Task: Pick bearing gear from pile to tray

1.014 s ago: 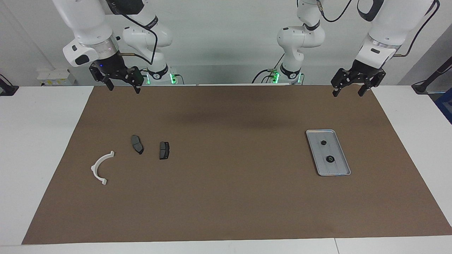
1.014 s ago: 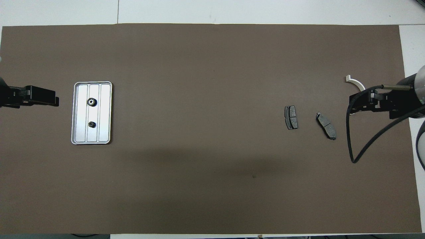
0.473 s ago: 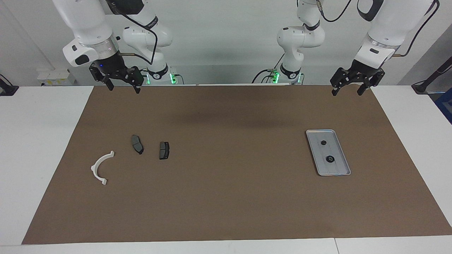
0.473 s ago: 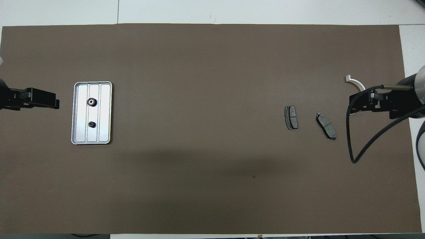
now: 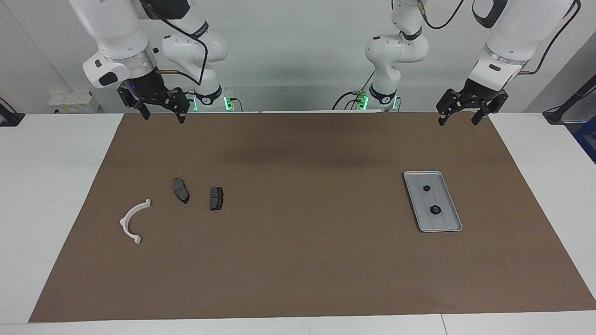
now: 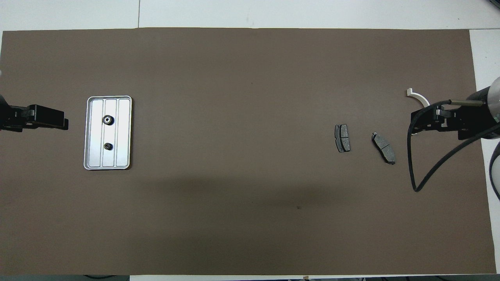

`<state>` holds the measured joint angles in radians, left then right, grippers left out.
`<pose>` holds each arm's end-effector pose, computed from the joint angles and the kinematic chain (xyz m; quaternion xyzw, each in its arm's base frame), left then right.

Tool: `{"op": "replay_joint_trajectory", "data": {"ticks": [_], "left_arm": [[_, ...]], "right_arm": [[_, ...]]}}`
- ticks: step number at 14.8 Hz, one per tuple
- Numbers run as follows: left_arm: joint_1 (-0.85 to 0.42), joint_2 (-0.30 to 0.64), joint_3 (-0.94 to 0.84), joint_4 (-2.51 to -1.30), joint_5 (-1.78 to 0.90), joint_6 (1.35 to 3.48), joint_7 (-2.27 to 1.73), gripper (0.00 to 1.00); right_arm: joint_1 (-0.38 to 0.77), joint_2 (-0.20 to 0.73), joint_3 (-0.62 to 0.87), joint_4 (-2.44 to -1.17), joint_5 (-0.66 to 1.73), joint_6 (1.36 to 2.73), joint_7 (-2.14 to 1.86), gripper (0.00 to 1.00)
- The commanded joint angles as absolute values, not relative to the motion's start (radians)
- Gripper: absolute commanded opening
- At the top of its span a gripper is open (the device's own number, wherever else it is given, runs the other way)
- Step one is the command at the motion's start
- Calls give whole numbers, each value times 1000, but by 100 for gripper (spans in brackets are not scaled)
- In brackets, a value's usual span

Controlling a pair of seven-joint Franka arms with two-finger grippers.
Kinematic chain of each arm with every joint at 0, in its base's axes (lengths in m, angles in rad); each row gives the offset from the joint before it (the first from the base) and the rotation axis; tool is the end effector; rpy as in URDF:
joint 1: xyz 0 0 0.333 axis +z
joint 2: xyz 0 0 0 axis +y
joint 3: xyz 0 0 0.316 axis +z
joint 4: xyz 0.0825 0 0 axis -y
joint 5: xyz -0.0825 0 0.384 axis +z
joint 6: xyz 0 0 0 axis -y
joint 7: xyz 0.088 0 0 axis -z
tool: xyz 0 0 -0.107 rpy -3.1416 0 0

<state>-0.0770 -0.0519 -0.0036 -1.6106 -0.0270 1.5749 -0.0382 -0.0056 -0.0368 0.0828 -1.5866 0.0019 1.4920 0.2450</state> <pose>0.5367 -0.0463 0.6345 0.9997 -0.0212 0.0073 0.0139 0.5330 0.0423 0.6304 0.9961 -0.0838 -0.0285 0.0052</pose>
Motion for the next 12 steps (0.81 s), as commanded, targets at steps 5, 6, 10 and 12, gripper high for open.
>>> {"op": "replay_joint_trajectory", "data": {"ticks": [5, 6, 10, 12], "left_arm": [[-107, -66, 11, -1612, -18, 1516, -31, 100], [-107, -66, 11, -1612, -18, 1514, -31, 100], [-107, -64, 12, -1611, -11, 1522, -32, 100], [-106, -64, 9, -1612, 3, 1535, -28, 100]], "right_arm": [[-18, -49, 94, -1601, -12, 1508, 222, 100], [-18, -49, 92, -1601, -12, 1508, 222, 100], [-18, -51, 92, -1601, -11, 1509, 222, 100], [-18, -51, 92, -1601, -11, 1508, 222, 100]]}}
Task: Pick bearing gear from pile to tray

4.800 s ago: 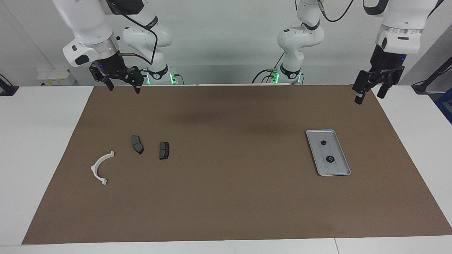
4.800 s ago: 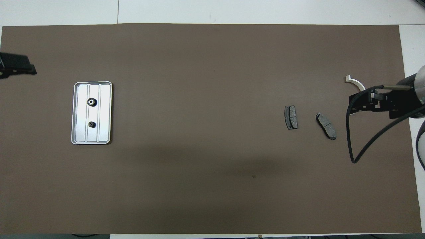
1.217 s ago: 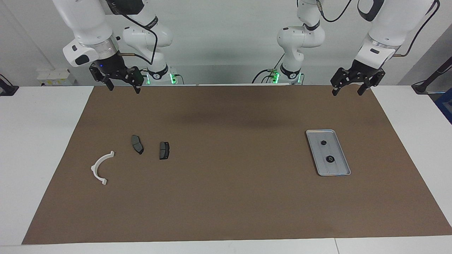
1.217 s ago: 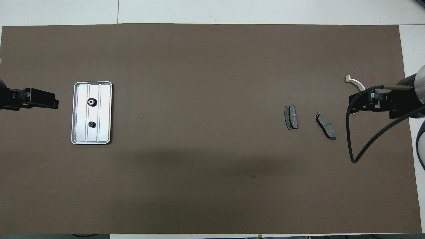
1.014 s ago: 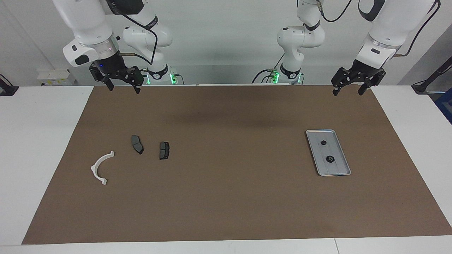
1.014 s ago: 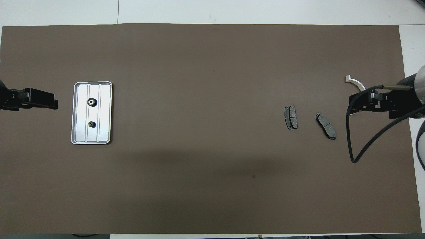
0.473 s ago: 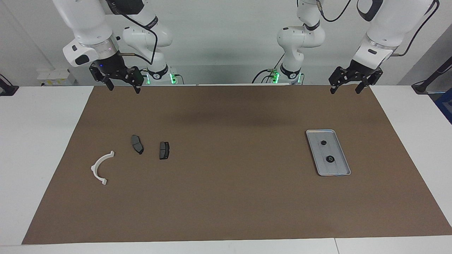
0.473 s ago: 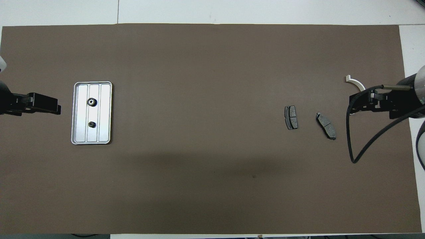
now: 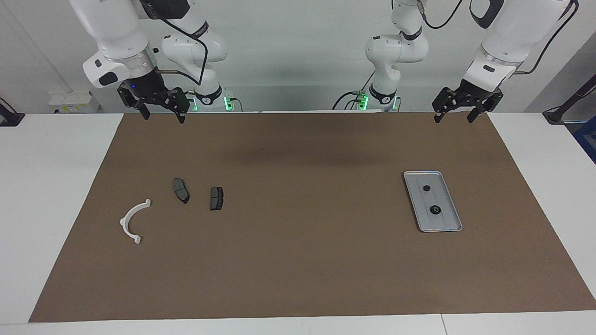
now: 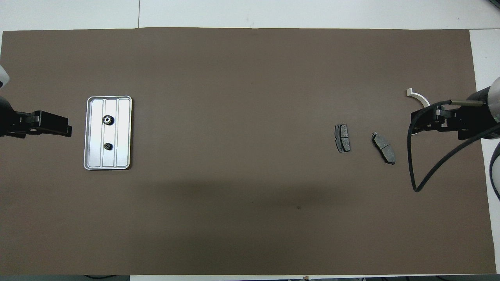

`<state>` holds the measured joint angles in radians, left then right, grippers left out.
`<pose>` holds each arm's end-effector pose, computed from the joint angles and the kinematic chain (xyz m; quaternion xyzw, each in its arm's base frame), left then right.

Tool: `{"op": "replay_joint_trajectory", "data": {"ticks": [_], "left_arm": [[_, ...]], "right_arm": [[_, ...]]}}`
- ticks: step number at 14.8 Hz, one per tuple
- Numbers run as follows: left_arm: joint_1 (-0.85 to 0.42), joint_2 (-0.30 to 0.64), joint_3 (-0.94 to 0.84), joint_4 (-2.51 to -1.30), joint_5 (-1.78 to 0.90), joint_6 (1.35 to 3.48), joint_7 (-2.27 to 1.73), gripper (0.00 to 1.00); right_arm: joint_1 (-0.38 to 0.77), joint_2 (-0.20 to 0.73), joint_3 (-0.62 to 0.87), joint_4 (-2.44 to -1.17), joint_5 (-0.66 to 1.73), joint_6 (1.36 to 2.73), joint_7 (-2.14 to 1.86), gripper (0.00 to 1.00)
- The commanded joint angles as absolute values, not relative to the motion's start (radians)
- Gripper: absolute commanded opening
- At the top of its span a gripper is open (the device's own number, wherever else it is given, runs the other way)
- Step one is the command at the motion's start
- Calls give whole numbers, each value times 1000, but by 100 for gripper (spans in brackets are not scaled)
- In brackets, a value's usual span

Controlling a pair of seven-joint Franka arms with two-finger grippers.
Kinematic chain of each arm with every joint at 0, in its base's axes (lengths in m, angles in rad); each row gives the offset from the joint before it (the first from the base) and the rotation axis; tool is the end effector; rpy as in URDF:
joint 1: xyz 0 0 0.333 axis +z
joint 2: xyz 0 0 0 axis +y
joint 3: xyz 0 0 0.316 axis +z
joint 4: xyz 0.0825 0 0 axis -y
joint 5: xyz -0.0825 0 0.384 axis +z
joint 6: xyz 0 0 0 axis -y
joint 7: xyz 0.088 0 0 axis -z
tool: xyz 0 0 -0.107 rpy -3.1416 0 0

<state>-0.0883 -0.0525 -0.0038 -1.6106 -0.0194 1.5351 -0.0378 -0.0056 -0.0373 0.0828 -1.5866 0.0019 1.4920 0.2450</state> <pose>0.5318 -0.0513 0.6313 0.9995 -0.0274 -0.0121 0.0088 0.5329 0.0423 0.6307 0.9961 -0.0838 -0.0282 0.0052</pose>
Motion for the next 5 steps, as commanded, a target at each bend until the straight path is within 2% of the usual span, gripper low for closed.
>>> {"op": "replay_joint_trajectory", "data": {"ticks": [1, 5], "left_arm": [[-106, -64, 9, -1614, 3, 1537, -26, 100], [-107, -84, 9, -1661, 3, 1574, -28, 100]], "right_arm": [[-18, -51, 92, -1601, -11, 1508, 222, 100], [-18, -51, 92, -1601, -9, 1508, 222, 100]]}}
